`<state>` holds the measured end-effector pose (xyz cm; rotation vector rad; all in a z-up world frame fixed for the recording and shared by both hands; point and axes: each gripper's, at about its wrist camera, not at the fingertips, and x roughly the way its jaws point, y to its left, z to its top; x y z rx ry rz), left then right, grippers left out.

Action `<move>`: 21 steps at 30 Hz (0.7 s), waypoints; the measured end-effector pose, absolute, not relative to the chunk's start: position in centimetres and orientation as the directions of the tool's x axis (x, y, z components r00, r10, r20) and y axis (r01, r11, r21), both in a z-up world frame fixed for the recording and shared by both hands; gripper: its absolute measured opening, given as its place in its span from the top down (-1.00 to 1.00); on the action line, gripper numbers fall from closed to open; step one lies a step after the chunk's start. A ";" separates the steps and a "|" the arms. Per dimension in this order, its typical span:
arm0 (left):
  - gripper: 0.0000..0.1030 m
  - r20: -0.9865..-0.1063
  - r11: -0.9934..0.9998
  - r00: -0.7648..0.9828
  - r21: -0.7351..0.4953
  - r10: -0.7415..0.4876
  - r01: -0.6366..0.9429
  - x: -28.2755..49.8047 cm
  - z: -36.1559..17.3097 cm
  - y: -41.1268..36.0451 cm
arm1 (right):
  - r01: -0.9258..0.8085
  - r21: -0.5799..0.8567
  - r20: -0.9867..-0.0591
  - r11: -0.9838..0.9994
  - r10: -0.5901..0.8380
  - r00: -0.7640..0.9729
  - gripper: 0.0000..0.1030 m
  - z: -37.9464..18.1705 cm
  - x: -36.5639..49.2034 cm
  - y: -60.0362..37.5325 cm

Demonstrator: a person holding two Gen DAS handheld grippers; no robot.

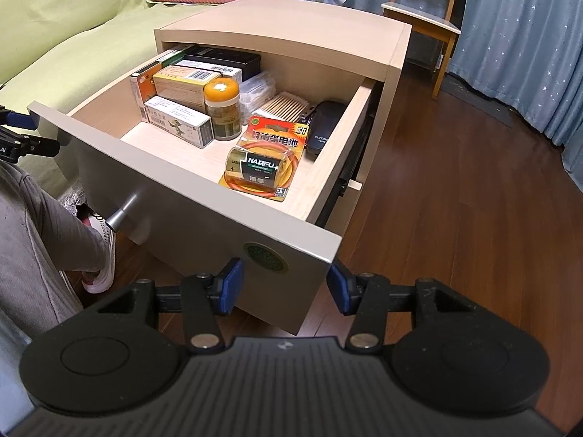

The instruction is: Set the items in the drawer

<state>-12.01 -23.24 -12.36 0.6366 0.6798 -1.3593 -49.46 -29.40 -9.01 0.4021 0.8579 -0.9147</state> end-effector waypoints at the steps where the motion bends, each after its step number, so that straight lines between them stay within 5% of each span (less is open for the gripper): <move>1: -0.93 -0.755 0.107 0.084 0.019 -0.651 0.994 -12.0 -12.4 -23.2 | 0.822 -0.044 -0.789 0.569 -0.524 0.321 0.11 -9.0 -49.5 -29.4; 21: -0.93 -0.755 0.114 0.095 0.027 -0.648 0.993 -12.0 -12.4 -23.1 | 0.830 -0.038 -0.782 0.556 -0.533 0.321 0.10 -9.0 -49.7 -28.7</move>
